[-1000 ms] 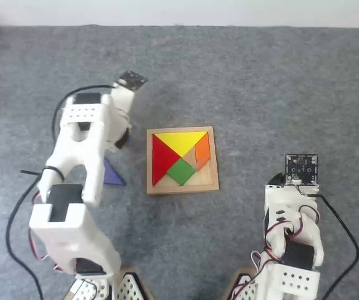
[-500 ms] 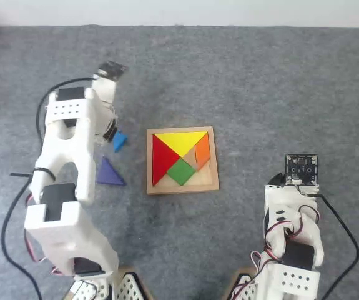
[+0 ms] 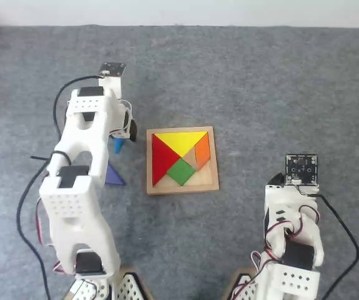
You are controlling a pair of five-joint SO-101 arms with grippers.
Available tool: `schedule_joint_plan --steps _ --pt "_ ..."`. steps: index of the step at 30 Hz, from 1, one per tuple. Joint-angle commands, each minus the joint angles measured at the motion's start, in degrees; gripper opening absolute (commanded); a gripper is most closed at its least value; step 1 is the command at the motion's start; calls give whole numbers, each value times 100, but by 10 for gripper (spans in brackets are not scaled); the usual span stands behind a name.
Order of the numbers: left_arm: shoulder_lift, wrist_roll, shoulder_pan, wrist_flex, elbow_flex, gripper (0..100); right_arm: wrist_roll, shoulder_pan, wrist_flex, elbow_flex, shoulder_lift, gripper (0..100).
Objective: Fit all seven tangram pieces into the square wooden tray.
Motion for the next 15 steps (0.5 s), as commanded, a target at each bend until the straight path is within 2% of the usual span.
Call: schedule_joint_plan --steps 1,5,15 --pt "0 88 -18 202 -233 202 62 48 -4 97 -101 32" --pt "53 88 18 264 -251 198 62 48 -4 97 -101 32" --pt "44 -18 -387 527 -268 24 62 48 -4 97 -101 32"
